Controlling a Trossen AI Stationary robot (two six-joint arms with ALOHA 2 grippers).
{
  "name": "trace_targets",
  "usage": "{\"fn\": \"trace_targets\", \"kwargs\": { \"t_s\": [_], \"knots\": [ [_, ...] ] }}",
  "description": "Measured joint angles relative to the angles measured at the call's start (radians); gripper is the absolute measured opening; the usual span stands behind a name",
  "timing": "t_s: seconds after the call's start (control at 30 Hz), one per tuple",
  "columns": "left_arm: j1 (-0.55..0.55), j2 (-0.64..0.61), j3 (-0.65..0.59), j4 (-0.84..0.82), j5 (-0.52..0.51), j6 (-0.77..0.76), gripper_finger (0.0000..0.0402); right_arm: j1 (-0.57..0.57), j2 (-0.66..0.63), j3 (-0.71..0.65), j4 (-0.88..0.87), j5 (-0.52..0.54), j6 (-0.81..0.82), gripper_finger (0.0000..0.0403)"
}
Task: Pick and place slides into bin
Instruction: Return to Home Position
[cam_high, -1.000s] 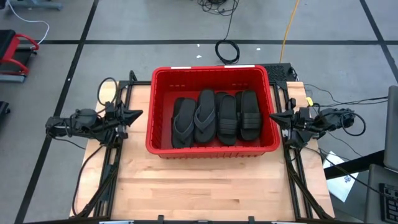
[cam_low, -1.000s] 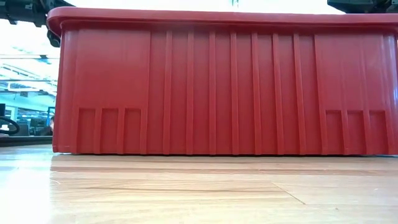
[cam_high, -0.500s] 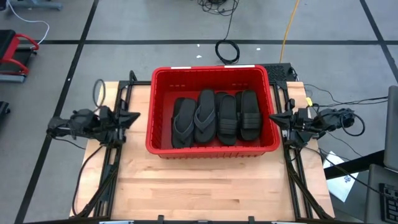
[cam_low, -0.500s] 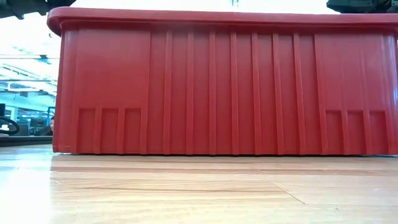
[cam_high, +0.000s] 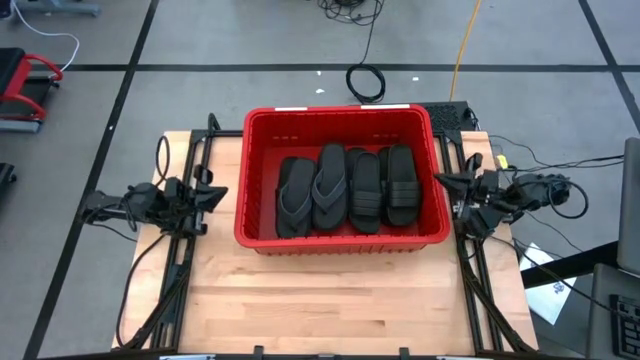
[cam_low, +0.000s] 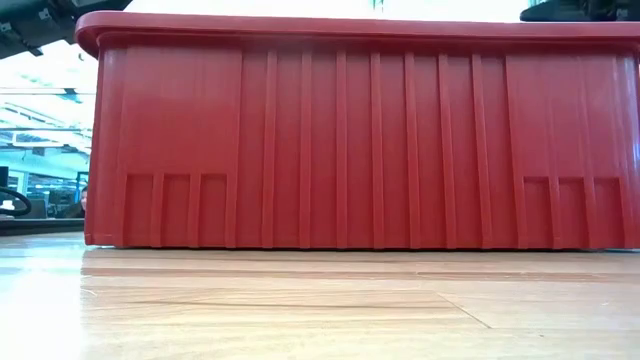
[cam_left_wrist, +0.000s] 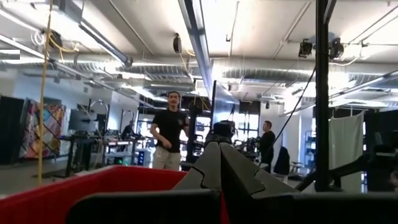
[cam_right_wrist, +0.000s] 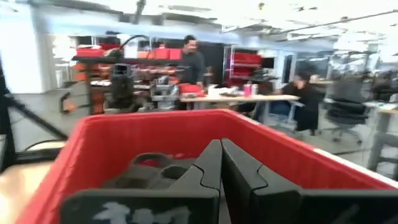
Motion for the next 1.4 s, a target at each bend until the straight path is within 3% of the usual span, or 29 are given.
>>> {"fn": "trace_targets", "kwargs": {
  "t_s": [0.07,0.17,0.27,0.6,0.87,1.07,1.4],
  "knots": [
    [0.0,0.0,0.003,0.003,-0.004,0.02,0.0001,0.0,0.0,0.001,-0.009,-0.061,-0.001,0.0],
    [0.001,0.0,0.003,-0.018,-0.015,0.019,0.0,0.0,0.004,-0.022,-0.015,-0.344,0.102,0.0],
    [0.001,0.0,0.003,-0.039,-0.016,0.013,0.0,0.0,0.0,-0.094,-0.001,-0.444,0.232,0.0],
    [0.001,0.0,0.003,-0.04,-0.02,-0.004,0.0,0.0,0.0,-0.385,0.665,-0.437,0.104,0.0],
    [0.001,-0.001,0.004,-0.039,-0.025,-0.016,0.0,0.0,0.0,-0.419,0.76,-0.407,0.02,0.0],
    [0.001,-0.001,0.004,-0.047,-0.019,-0.098,0.0,0.0,0.0,-0.419,0.876,-0.456,0.02,0.0],
    [0.001,0.0,0.004,-0.051,-0.01,-0.097,0.0002,0.0,0.0,-0.417,0.865,-0.433,0.003,0.0]
  ]
}}
